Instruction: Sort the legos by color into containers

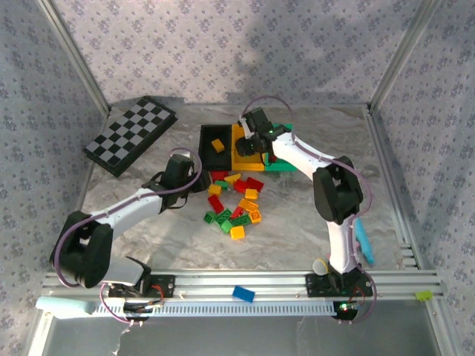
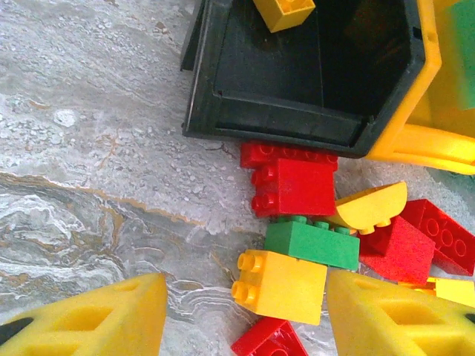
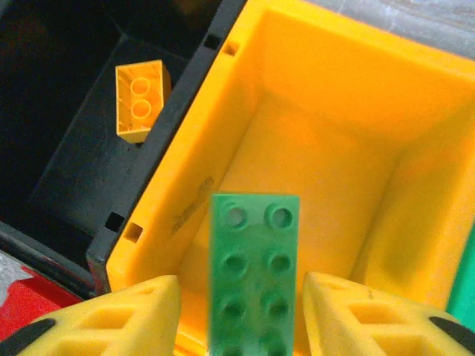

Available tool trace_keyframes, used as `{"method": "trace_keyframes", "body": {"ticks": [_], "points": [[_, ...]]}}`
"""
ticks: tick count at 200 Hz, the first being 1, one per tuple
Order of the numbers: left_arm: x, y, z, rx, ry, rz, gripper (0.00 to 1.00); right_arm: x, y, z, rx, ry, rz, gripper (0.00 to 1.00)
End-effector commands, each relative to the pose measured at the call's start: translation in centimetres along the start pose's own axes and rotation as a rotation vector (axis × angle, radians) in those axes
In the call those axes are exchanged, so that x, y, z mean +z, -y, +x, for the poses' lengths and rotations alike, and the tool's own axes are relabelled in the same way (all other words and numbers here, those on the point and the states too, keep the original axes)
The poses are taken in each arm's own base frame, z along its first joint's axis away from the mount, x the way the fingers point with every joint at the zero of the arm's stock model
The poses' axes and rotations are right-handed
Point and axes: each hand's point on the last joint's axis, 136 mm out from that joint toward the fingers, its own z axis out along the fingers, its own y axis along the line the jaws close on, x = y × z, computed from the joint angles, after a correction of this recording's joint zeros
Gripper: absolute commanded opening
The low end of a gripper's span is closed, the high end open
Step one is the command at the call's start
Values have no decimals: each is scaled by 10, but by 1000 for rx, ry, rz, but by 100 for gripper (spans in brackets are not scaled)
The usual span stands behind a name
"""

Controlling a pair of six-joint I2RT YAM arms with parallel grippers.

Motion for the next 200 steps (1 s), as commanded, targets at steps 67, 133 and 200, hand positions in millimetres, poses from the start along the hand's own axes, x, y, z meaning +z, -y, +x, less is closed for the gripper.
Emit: {"method": "trace_keyframes", "body": {"ticks": [67, 133, 200], "points": [[13, 18, 28, 118, -140, -3, 58, -35, -12, 8, -43, 10, -4, 55], [28, 13, 41, 273, -318, -91, 58, -53, -5, 35, -42, 15, 39, 55], [45, 24, 44, 398, -399, -161, 58, -54, -4, 42, -41, 16, 45, 55]]}}
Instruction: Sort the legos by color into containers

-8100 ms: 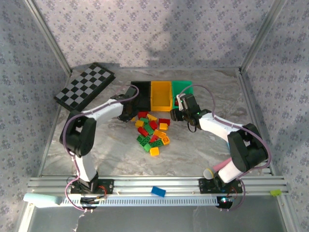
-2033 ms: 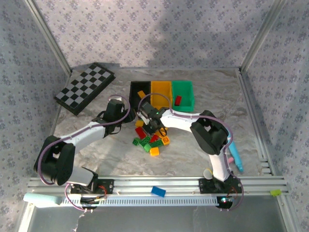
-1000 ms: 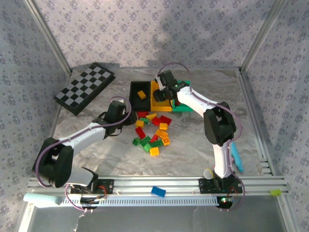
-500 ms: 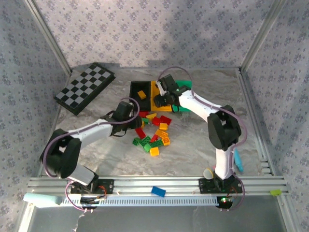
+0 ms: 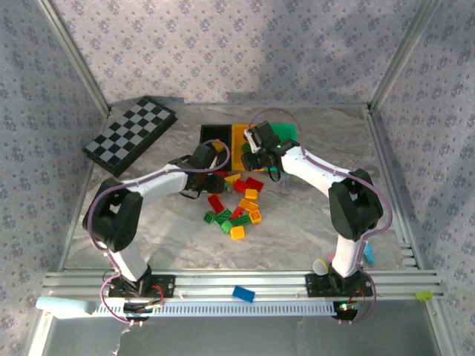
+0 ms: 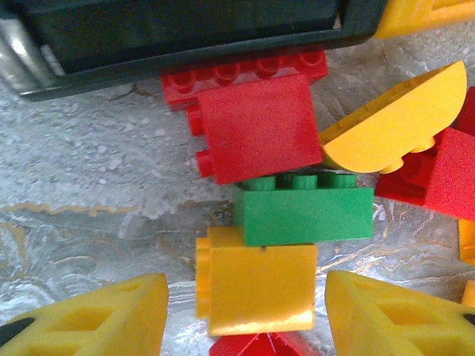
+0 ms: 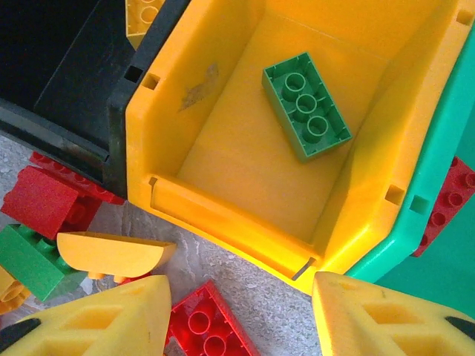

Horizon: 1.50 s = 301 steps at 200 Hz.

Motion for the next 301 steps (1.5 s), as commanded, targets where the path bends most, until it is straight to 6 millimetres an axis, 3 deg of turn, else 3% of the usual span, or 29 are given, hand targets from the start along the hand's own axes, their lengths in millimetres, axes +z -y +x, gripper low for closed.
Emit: {"method": "trace_keyframes", "body": {"ticks": [1, 63, 79, 96, 129, 170, 234, 254, 301], "points": [[3, 1, 6, 84, -65, -70, 58, -11, 1, -5, 3, 32, 15, 55], [21, 1, 14, 141, -136, -180, 56, -13, 6, -2, 2, 35, 28, 55], [21, 0, 13, 138, -130, -186, 47, -13, 5, -1, 0, 33, 26, 55], [18, 0, 10, 134, -118, -193, 38, -12, 6, -1, 0, 31, 29, 55], [10, 2, 4, 138, -100, -194, 37, -11, 4, 0, 0, 32, 17, 55], [-18, 11, -4, 136, -33, -173, 32, -8, 1, 4, -1, 29, 14, 55], [-57, 8, -58, 90, 127, -215, 32, -10, -2, 13, 5, 29, 3, 55], [-59, 8, -81, 69, 157, -210, 32, -14, -3, 16, 6, 33, 5, 55], [-46, -9, -114, 31, 144, -243, 33, -22, -5, 28, 6, 33, 5, 55]]}}
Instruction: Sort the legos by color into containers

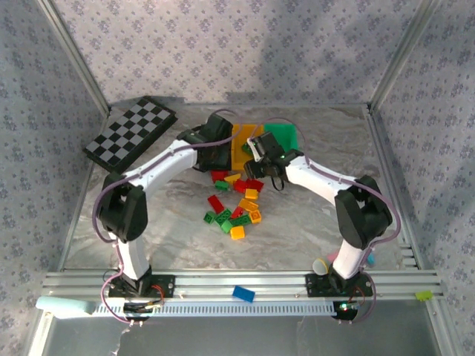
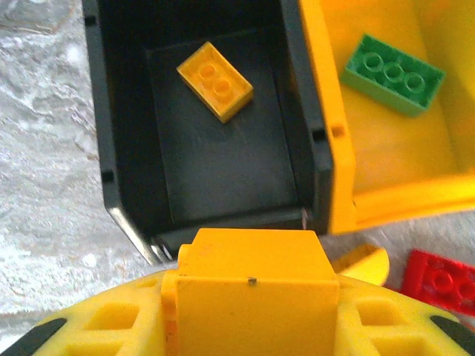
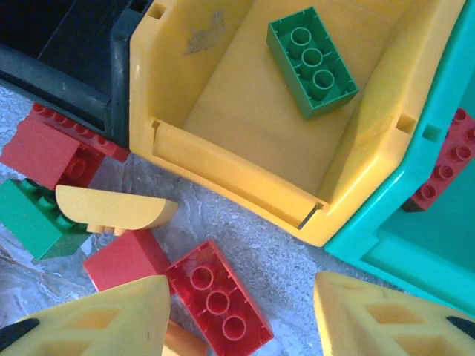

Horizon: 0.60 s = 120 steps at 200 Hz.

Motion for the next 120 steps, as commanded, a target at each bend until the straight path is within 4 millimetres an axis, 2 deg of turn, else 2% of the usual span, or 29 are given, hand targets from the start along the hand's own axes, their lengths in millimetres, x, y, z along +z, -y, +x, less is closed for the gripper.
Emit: {"method": "trace_keyframes", "body": {"ticks": [1, 9, 11, 15, 50, 66, 81, 95, 120], "points": [[15, -14, -1, 1, -47, -51, 33, -12, -1, 0, 12, 25, 7, 55], [18, -14, -7, -1, -41, -51, 33, -15, -2, -2, 12, 34, 7, 55], [19, -14, -8, 0, -39, -51, 33, -11, -1, 8, 10, 11, 11, 55], [20, -15, -10, 0, -38, -52, 34, -11, 0, 13, 9, 4, 13, 55], [34, -20, -26, 0, -32, -92, 43, -14, -2, 19, 13, 0, 6, 55], [36, -20, -30, 0, -32, -92, 64, -17, -5, 21, 7, -2, 3, 55], [34, -18, -32, -7, -18, -81, 73, -19, -7, 24, 4, -4, 1, 55], [31, -19, -33, -18, -5, -83, 78, -18, -10, 29, 12, -7, -9, 55], [25, -19, -32, -39, 16, -66, 78, -16, -21, 40, 23, -22, -47, 56]]}}
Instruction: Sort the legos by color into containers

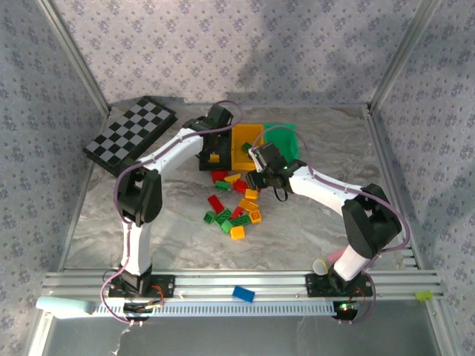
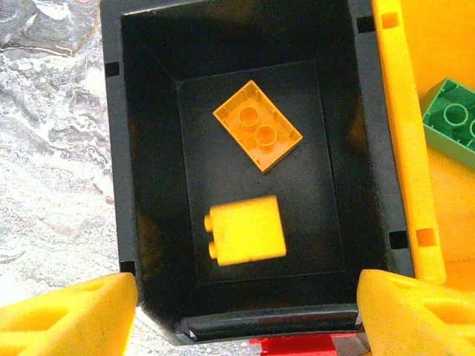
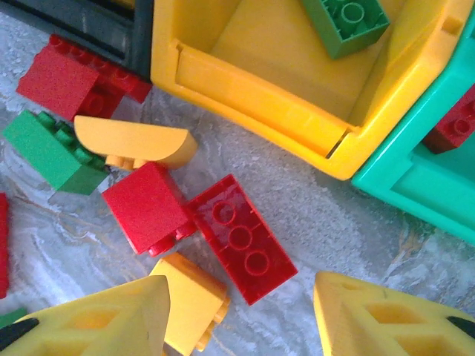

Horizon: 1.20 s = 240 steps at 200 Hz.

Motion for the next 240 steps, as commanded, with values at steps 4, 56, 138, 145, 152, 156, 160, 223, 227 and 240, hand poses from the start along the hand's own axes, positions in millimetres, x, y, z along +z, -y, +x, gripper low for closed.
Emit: {"method": "trace_keyframes", "body": {"ticks": [4, 56, 138, 145, 152, 156, 160, 223, 227, 240], "points": [[-20, -6, -7, -28, 45, 14, 78, -5, -9, 8, 27, 0, -24, 55], [-33, 2, 1, -84, 123, 125, 78, -18, -24, 33, 5, -16, -48, 55], [-42, 11, 8, -170, 215, 251, 77, -37, -44, 79, -19, -104, -59, 56], [-43, 13, 8, -169, 217, 266, 77, -36, -45, 83, -17, -115, -58, 56], [-43, 16, 9, -171, 218, 284, 77, -35, -46, 86, -15, -123, -56, 56], [-43, 16, 10, -175, 218, 289, 77, -34, -46, 88, -12, -128, -56, 56], [-43, 18, 10, -180, 220, 297, 77, -34, -47, 89, -9, -129, -56, 56], [-48, 18, 14, -203, 264, 340, 76, -25, -59, 104, -36, -172, -50, 56], [-49, 19, 14, -200, 265, 345, 76, -25, -59, 105, -37, -175, -48, 56], [-49, 19, 15, -197, 262, 347, 76, -23, -62, 108, -39, -186, -47, 56]]}}
